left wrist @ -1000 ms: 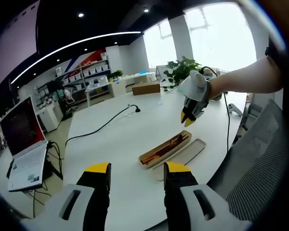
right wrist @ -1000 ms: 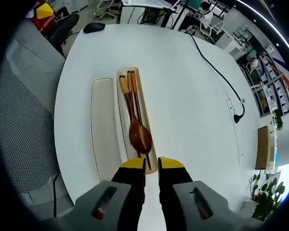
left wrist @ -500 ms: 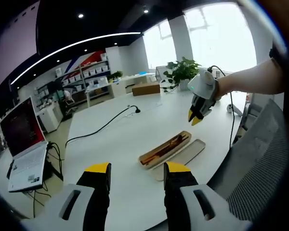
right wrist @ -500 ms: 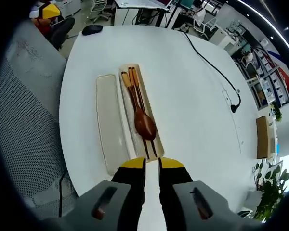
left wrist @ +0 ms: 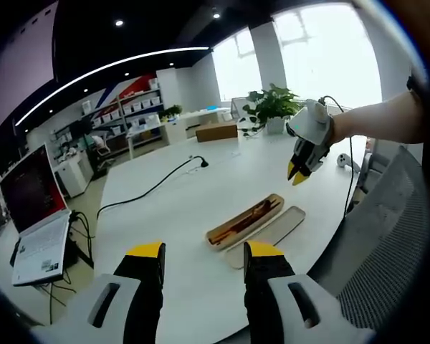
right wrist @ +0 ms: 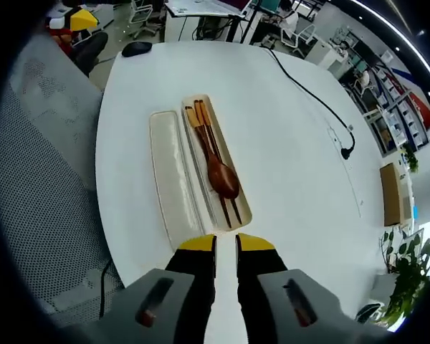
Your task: Arrange the utensils inside the cutlery case until each visible utensil rests in its matching compartment.
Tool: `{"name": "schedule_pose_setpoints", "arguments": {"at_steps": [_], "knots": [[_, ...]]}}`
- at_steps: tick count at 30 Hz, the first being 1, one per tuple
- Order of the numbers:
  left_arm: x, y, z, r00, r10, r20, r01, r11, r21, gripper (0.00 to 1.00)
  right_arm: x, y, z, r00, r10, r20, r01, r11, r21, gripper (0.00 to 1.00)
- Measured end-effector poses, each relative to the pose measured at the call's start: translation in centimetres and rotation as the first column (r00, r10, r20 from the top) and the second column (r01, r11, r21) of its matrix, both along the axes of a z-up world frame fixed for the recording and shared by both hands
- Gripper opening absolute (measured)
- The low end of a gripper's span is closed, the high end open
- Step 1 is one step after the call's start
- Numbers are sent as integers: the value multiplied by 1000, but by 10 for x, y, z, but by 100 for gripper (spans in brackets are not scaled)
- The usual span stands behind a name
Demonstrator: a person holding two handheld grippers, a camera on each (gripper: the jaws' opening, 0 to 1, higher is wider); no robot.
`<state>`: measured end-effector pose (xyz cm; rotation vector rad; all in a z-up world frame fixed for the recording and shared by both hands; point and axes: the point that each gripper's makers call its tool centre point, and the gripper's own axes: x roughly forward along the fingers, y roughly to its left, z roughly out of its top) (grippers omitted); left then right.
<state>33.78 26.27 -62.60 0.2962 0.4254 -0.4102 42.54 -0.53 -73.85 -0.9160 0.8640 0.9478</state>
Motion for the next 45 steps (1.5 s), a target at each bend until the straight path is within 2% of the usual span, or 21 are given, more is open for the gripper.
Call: {"name": "schedule_pose_setpoints", "arguments": {"at_steps": [10, 14, 16, 20, 24, 26, 27, 28, 29, 32, 34, 37, 39, 40, 42, 45], "knots": [[0, -2, -1, 1000, -6, -4, 6, 1000, -4, 45, -15, -5, 1, 999, -41, -18, 42, 997, 63, 7], [-2, -8, -4, 999, -41, -15, 41, 999, 20, 45, -18, -7, 3, 999, -42, -20, 44, 996, 81, 9], [-3, -12, -4, 998, -68, -17, 68, 998, 11, 44, -20, -10, 3, 999, -35, -19, 37, 995, 91, 11], [-4, -16, -8, 994, -90, -57, 89, 996, -14, 44, -26, -20, 3, 999, -38, -30, 41, 993, 112, 11], [-6, -25, -13, 984, -139, -115, 136, 990, -35, 45, -37, -30, -3, 999, -22, -50, 28, 992, 124, 14], [-8, -32, -20, 962, -219, -165, 220, 975, -16, 44, -44, -32, -7, 998, 42, -39, -36, 991, 125, 16], [-12, -37, -24, 944, -251, -212, 249, 968, -38, 43, -48, -33, -9, 998, 60, -36, -54, 990, 133, 17], [-9, -42, -25, 934, -285, -217, 279, 958, -59, 42, -49, -35, -11, 998, 48, -48, -41, 990, 134, 17], [-6, -44, -26, 930, -300, -212, 295, 954, -56, 42, -52, -36, -15, 997, 41, -69, -31, 990, 136, 17], [2, -40, -41, 910, -328, -255, 345, 938, 22, 42, -56, -36, -19, 995, 69, -73, -59, 990, 131, 17], [7, -40, -47, 902, -344, -262, 366, 930, 38, 43, -58, -36, -21, 993, 84, -79, -73, 989, 131, 18], [10, -43, -65, 861, -400, -315, 437, 898, 55, 43, -60, -34, -26, 990, 96, -105, -81, 987, 141, 19], [5, -51, -76, 813, -472, -341, 516, 855, 45, 42, -61, -33, -30, 987, 122, -108, -107, 985, 137, 20], [6, -53, -83, 795, -492, -355, 544, 837, 59, 43, -60, -33, -33, 986, 133, -106, -119, 984, 129, 21], [11, -54, -95, 780, -498, -378, 569, 816, 99, 46, -59, -31, -38, 984, 133, -121, -117, 985, 128, 23], [19, -59, -108, 758, -512, -404, 594, 798, 104, 50, -57, -31, -45, 981, 137, -136, -120, 985, 123, 24]]}}
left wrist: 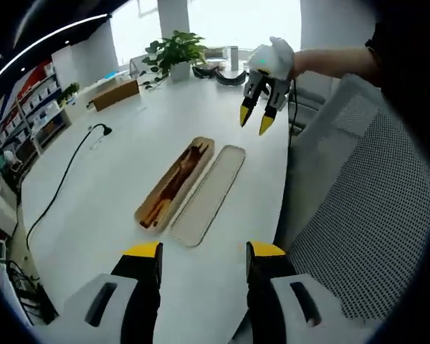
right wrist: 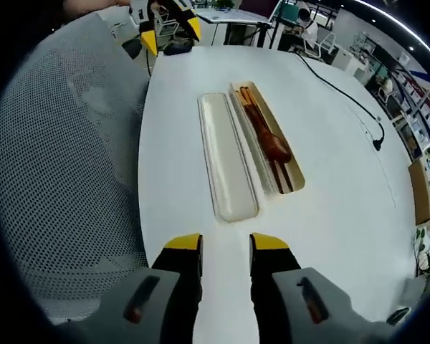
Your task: Arrange the utensils inside the cutlery case until each visible utensil rests in its matching compartment.
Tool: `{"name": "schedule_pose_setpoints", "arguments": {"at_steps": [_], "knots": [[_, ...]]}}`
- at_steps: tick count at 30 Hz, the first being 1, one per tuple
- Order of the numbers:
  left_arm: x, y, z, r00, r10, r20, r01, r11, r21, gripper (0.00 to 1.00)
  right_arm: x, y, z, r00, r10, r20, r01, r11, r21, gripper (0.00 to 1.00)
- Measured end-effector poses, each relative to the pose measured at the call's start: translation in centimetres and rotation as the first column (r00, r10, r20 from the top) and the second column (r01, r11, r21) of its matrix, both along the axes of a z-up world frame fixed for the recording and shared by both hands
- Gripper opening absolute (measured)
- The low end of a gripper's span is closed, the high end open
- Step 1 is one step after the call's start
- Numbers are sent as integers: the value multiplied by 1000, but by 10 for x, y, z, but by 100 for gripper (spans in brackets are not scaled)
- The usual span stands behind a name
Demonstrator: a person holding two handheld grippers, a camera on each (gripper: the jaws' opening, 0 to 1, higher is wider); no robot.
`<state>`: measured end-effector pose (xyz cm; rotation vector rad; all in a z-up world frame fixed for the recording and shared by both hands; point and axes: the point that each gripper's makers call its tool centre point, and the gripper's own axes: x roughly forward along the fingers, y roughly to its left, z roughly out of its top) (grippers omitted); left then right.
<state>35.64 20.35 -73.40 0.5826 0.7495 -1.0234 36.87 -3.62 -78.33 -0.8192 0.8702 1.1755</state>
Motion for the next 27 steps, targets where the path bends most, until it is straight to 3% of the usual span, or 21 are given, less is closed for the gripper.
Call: {"name": "schedule_pose_setpoints", "arguments": {"at_steps": [3, 7, 10, 13, 27], "knots": [[8, -2, -12, 1000, -12, -21, 12, 1000, 9, 51, 3, 3, -7, 1000, 2, -14, -2, 1000, 4, 26], [14, -7, -31, 996, -89, -30, 90, 995, 30, 52, 6, 8, -14, 999, 7, -37, -7, 1000, 20, 29], [18, -7, -50, 992, -94, -82, 99, 993, 61, 52, 9, 12, -20, 998, 12, -54, -11, 1000, 27, 31], [23, -9, -61, 989, -114, -98, 121, 990, 70, 52, 15, 16, -25, 998, 14, -60, -13, 999, 30, 33], [34, -18, -84, 981, -147, -130, 157, 985, 69, 53, 24, 37, -40, 994, 75, -79, -72, 997, 40, 38]]}}
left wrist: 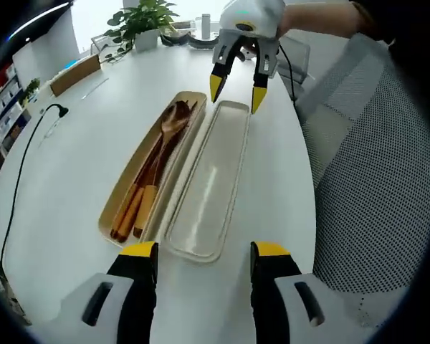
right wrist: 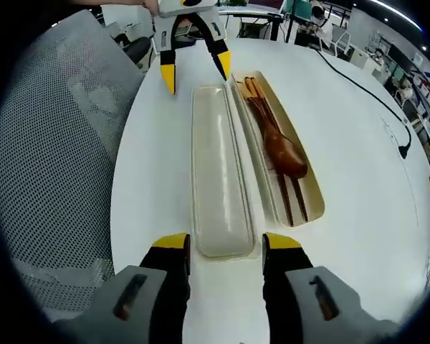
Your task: Arrange the utensils inside the cutlery case until each visible utensil rests in its matching compartment.
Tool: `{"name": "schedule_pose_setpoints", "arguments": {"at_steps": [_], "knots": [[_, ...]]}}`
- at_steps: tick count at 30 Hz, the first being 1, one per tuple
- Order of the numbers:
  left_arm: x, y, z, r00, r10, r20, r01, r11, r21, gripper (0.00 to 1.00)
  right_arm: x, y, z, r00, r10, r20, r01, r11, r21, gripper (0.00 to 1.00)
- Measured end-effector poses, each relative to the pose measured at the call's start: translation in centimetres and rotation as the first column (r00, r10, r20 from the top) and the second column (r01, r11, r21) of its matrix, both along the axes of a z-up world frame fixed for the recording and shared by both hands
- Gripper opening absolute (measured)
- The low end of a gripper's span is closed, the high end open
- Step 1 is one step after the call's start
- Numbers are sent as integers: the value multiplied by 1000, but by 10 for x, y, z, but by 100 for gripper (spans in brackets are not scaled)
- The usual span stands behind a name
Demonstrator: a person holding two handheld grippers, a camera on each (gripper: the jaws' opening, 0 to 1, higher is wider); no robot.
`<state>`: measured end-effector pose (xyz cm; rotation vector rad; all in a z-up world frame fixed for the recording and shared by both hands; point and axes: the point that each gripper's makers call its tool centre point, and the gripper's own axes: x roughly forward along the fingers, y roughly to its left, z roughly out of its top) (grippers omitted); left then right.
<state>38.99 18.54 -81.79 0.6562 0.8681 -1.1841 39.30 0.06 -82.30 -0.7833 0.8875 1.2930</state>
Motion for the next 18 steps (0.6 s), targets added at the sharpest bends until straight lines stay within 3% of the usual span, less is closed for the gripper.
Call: {"name": "schedule_pose_setpoints", "arguments": {"at_steps": [4, 8, 18], "knots": [[-1, 0, -5, 1000, -7, -3, 7, 1000, 13, 53, -5, 5, -4, 1000, 27, -8, -27, 1000, 1, 43], [0, 0, -7, 1000, 12, -16, -12, 1000, 4, 51, -1, 7, -4, 999, 34, -5, -34, 999, 6, 39], [8, -2, -8, 1000, 20, 14, -20, 1000, 2, 44, 2, 10, -5, 999, 44, 1, -44, 999, 2, 38]]}}
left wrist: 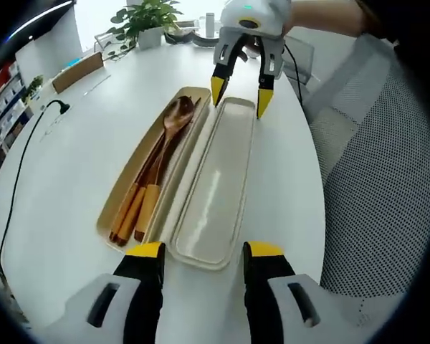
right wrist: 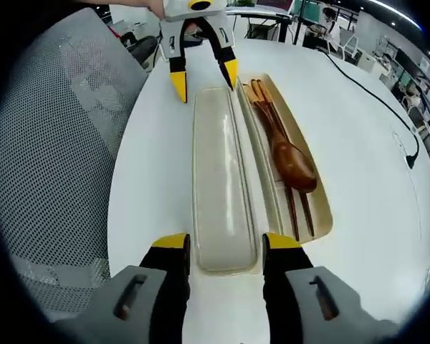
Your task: Arrange the utensils inside the cutlery case until each visible utensil rests in its matching compartment.
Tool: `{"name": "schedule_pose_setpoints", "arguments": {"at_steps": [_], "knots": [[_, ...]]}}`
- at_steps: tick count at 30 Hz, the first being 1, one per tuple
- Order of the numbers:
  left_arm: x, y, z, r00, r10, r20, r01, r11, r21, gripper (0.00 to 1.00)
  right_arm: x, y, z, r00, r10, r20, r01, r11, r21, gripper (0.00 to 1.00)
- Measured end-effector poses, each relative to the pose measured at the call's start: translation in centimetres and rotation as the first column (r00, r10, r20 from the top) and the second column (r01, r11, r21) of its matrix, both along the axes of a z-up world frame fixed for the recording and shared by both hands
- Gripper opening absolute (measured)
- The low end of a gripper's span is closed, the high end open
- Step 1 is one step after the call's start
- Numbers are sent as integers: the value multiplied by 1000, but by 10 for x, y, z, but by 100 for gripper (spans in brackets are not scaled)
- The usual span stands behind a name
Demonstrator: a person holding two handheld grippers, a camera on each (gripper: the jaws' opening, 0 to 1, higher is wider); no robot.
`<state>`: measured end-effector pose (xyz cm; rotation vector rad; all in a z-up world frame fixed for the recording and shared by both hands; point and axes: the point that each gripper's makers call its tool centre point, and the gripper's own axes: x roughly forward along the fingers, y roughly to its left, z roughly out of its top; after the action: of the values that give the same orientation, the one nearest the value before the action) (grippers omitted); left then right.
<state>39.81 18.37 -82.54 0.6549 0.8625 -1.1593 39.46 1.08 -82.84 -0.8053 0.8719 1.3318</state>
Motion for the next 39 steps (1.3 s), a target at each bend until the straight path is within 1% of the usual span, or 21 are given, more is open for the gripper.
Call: {"name": "schedule_pose_setpoints", "arguments": {"at_steps": [2, 5, 12, 21, 25, 27, 29, 32, 33, 34, 35, 37, 38, 39], "knots": [[0, 0, 0, 1000, -1, 2, 1, 1000, -1, 43, -3, 3, 1, 1000, 13, 5, -13, 1000, 12, 36], [0, -1, 0, 1000, 7, 6, -7, 1000, -7, 43, -3, 5, 1, 1000, 9, 6, -9, 1000, 16, 36], [0, 0, 0, 1000, 17, 11, -16, 1000, -19, 43, -5, 8, 1, 1000, 19, 6, -19, 1000, 2, 34], [-3, 2, 0, 999, 29, 13, -29, 999, -19, 41, -5, 6, 1, 1000, 27, -14, -27, 999, -36, 34], [-5, 5, 1, 999, 15, 33, -15, 1000, -4, 41, -5, 7, 2, 999, 11, -39, -12, 999, -43, 34], [-4, 6, 1, 999, 1, 52, -2, 1000, 9, 42, -6, 6, 2, 998, -2, -59, -1, 999, -46, 34], [-4, 7, 2, 998, 3, 58, -4, 1000, 13, 42, -7, 6, 3, 995, -23, -96, 19, 999, -46, 34], [-4, 7, 2, 998, -3, 69, 2, 1000, 12, 42, -8, 4, 4, 992, -27, -120, 22, 999, -49, 34], [-4, 7, 3, 997, -7, 80, 5, 1000, 17, 42, -9, 3, 5, 988, -44, -149, 38, 998, -42, 34], [-2, 7, 4, 995, -8, 97, 6, 1000, 20, 43, -12, 5, 6, 980, -66, -187, 63, 998, -20, 34], [-1, 6, 5, 994, -10, 113, 8, 1000, 21, 42, -12, 4, 6, 976, -81, -203, 79, 997, -20, 34], [-3, 2, 7, 993, -11, 120, 10, 1000, 13, 42, -12, 1, 7, 971, -90, -223, 89, 996, -17, 34], [-2, 1, 8, 990, -26, 137, 24, 1000, 18, 42, -12, 1, 7, 968, -94, -234, 94, 996, -12, 34], [-2, 0, 9, 988, -37, 149, 34, 999, 22, 42, -14, 0, 8, 960, -107, -260, 108, 994, -10, 34]]}}
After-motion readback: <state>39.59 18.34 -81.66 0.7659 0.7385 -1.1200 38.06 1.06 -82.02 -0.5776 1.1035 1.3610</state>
